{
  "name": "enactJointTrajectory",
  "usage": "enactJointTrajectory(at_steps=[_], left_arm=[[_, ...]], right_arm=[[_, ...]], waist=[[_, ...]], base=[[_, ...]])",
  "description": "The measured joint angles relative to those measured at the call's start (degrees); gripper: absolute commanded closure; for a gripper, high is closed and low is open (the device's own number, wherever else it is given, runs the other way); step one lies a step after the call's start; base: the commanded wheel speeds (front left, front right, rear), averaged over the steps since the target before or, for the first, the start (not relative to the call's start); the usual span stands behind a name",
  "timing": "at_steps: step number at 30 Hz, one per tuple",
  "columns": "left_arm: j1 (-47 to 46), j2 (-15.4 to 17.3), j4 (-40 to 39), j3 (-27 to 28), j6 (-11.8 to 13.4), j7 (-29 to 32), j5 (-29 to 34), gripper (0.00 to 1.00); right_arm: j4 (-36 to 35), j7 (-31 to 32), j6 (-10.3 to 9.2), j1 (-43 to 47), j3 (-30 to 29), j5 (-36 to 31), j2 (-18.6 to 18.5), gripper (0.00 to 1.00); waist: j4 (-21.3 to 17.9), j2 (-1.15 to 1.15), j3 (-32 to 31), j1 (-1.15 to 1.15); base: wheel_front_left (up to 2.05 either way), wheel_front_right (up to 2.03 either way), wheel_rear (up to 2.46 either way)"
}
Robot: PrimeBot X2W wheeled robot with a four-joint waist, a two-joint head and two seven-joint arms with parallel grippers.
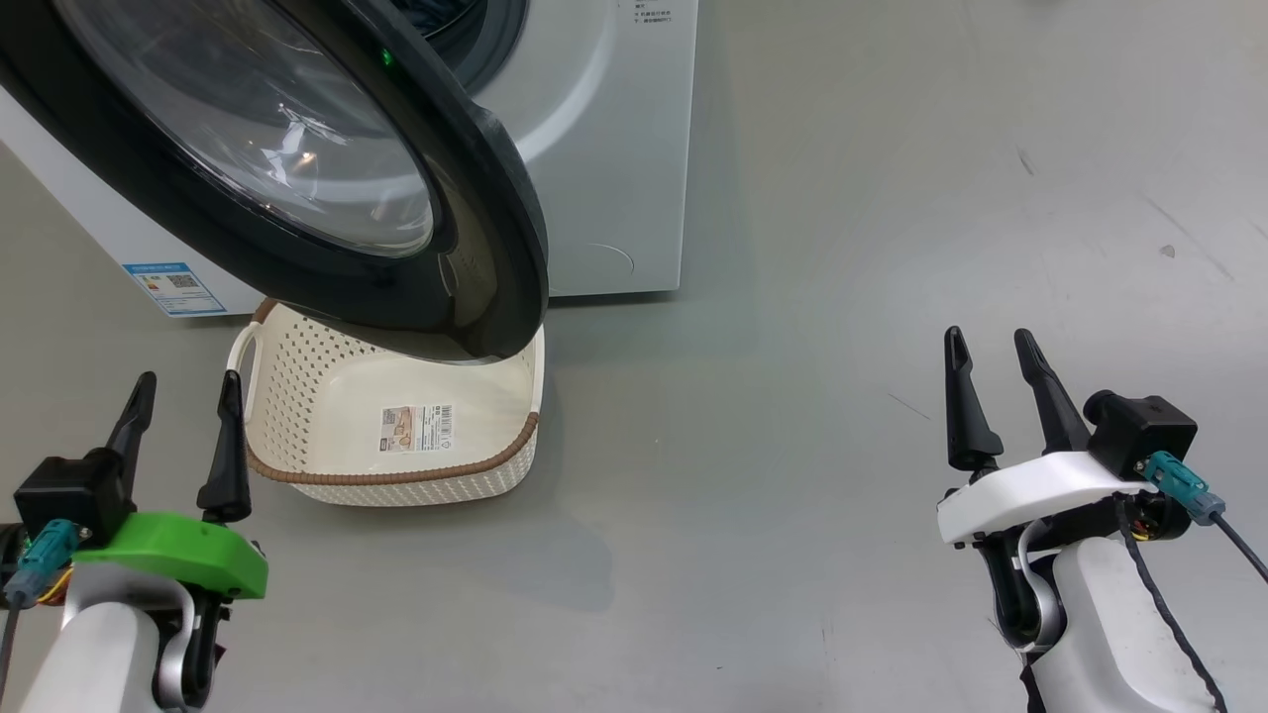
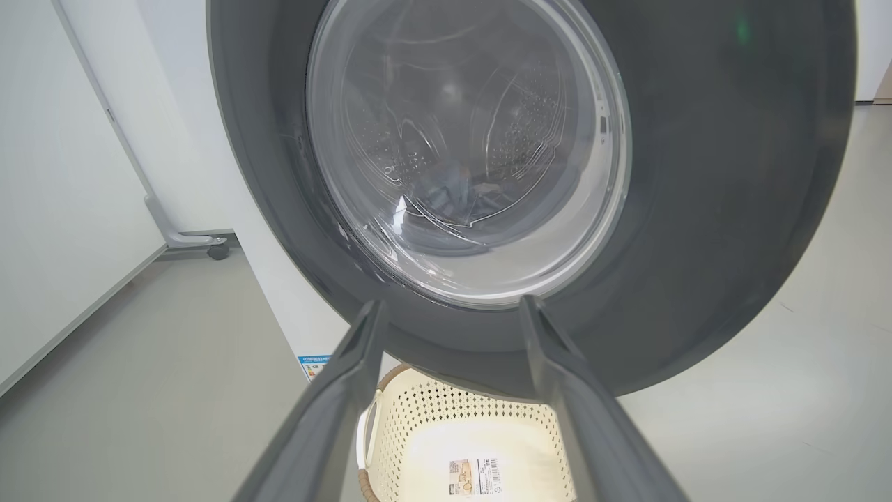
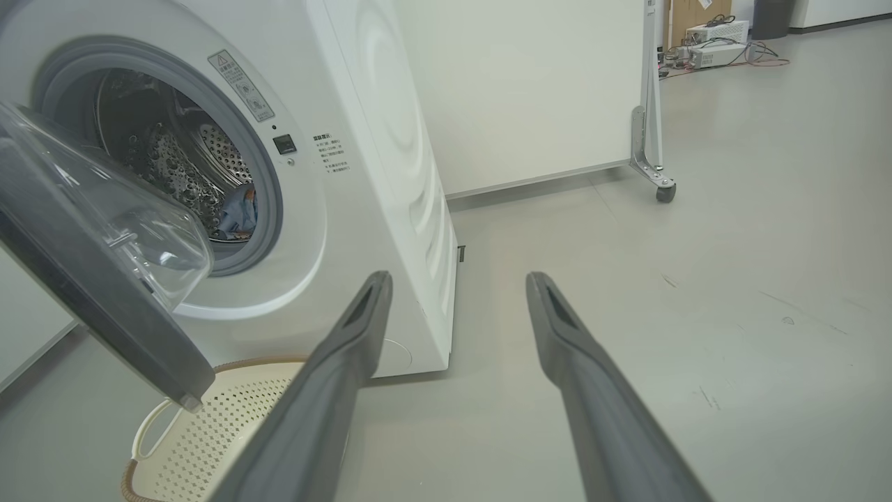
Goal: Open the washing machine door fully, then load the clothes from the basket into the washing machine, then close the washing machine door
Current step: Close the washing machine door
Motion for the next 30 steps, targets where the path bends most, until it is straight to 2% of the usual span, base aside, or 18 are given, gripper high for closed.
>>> enactJointTrajectory(at_steps=[16, 30], left_arm=[[0.8, -3.0, 1.2, 0.7, 0.7, 0.0, 2.0, 0.00], [0.8, -4.3, 1.0, 2.5, 0.7, 0.0, 2.6, 0.00]], right_arm=[[-0.6, 0.0, -0.02, 1.0, 0.8, -4.0, -0.3, 0.00], [-1.3, 0.0, -0.02, 1.0, 0.5, -4.2, -0.2, 0.00]], waist=[[-0.1, 0.00, -0.5, 0.00], [-0.3, 0.00, -0.4, 0.00]], base=[[0.00, 0.00, 0.00], [0.00, 0.00, 0.00]])
